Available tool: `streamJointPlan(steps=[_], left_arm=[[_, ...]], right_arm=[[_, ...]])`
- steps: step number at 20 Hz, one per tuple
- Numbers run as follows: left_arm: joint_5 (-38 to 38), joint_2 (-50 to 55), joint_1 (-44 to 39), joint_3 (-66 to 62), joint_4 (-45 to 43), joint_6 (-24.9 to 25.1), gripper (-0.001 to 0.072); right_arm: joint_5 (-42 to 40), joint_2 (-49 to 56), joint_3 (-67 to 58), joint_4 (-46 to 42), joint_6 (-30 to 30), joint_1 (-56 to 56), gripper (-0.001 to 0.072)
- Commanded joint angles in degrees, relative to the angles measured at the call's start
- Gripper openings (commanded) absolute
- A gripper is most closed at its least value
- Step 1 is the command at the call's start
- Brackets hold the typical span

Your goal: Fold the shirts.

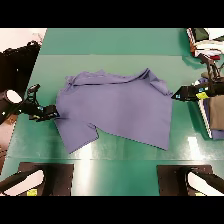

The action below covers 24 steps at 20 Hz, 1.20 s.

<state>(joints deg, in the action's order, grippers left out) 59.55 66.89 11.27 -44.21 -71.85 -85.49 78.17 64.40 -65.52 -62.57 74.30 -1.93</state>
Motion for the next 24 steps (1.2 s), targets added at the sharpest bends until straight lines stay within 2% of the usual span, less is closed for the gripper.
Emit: streamJointPlan(steps=[1, 10, 11, 12, 13, 17, 20, 24], left_arm=[[-4.31, -0.24, 0.02, 2.12, 1.22, -0.09, 0.0544], [-4.48, -0.24, 0.00, 3.37, 3.34, -0.07, 0.0542], [-4.68, -0.24, 0.02, 3.37, 3.37, -0.04, 0.0381], [-5.01, -0.24, 0.02, 3.32, 3.37, -0.04, 0.0116], [-4.96, -0.24, 0.02, 2.99, 3.34, -0.04, 0.0038], [-2.40, -3.39, 0.02, -0.50, 3.30, 0.46, 0.0028], [-1.86, -7.96, 0.02, -1.90, 3.34, 1.66, 0.0028], [0.04, -8.83, 0.00, -2.03, 3.54, 2.12, 0.0028]], right_arm=[[0.02, -1.09, 0.98, 0.02, 0.24, 0.02, 0.0451], [0.04, -1.09, 0.98, -0.02, 0.28, 0.02, 0.0451], [0.20, -1.09, 0.98, -0.11, 0.28, 0.02, 0.0451], [0.50, -1.09, 1.01, -0.24, 0.26, 0.04, 0.0451], [1.11, -1.09, 1.01, -0.33, 0.28, 0.04, 0.0451], [4.59, -2.49, 5.11, -3.43, 0.52, 2.05, 0.0451], [5.40, -6.38, 16.57, -3.56, 2.14, 8.24, 0.0451], [7.48, -9.84, 31.76, -3.39, 2.12, 13.20, 0.0453]])
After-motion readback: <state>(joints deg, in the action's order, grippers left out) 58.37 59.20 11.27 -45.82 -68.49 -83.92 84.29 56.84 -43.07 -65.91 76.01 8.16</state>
